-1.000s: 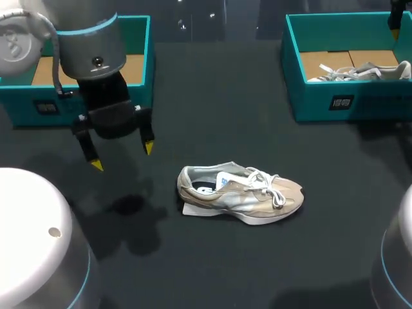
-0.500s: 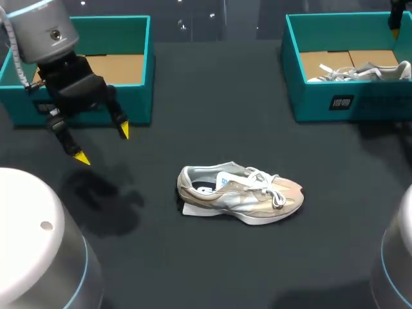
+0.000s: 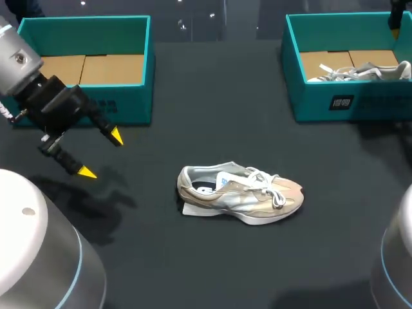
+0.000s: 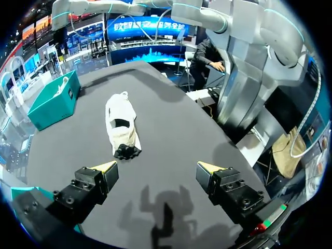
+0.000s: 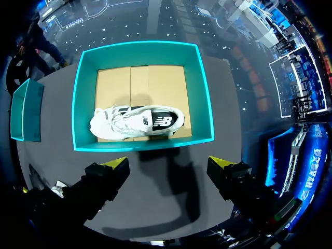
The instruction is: Take the shoe out of the shoebox, open the shoe tongue, remove and reinsert the insole, then place the shoe into the shoebox
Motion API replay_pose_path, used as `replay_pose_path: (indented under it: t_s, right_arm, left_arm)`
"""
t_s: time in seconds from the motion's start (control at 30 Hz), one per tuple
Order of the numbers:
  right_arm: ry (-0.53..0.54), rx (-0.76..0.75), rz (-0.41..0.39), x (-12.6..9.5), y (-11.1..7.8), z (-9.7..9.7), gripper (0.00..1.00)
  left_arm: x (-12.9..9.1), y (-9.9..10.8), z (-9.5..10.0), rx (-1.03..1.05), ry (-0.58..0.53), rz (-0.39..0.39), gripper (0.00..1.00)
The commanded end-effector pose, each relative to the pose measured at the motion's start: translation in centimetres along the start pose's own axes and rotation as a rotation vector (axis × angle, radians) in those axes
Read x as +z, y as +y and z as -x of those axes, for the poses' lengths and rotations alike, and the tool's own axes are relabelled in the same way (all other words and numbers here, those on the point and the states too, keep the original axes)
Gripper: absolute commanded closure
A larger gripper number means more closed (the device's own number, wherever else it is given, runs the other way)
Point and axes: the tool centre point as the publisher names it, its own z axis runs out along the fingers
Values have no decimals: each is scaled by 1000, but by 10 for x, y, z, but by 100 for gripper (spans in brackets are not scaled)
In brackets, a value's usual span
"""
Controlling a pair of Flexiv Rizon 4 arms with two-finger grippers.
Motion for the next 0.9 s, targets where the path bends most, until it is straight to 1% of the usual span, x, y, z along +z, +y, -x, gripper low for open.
replay_pose_path:
  t_s: [0.03,0.07,0.1,0.2,0.23,0.37,0.43,0.5,0.57,0.7,0.9]
  right_arm:
    - [0,0,0,0,0,0,0]
    - [0,0,0,0,0,0,0]
    - [0,0,0,0,0,0,0]
    - [0,0,0,0,0,0,0]
    - [0,0,0,0,0,0,0]
    - [0,0,0,0,0,0,0]
    - [0,0,0,0,0,0,0]
    - [0,0,0,0,0,0,0]
    - [0,0,0,0,0,0,0]
    - [0,0,0,0,0,0,0]
    - [0,0,0,0,0,0,0]
  left_arm:
    - [1,2,-6,2,-72,-5,0]
    - [1,2,-6,2,-72,-5,0]
    - [5,7,-6,-20,-53,-40,0]
    - [13,22,-6,-69,-43,-109,0]
    - [15,26,-6,-61,-53,-117,0]
    - [25,37,-10,-54,-27,-159,0]
    - [30,39,-9,-48,-20,-176,0]
    - [35,41,-9,-41,-24,-170,0]
    - [40,42,-9,-25,-13,-192,0]
    - [51,43,-7,-17,-27,-205,0]
    - [64,51,-8,19,-45,-272,0]
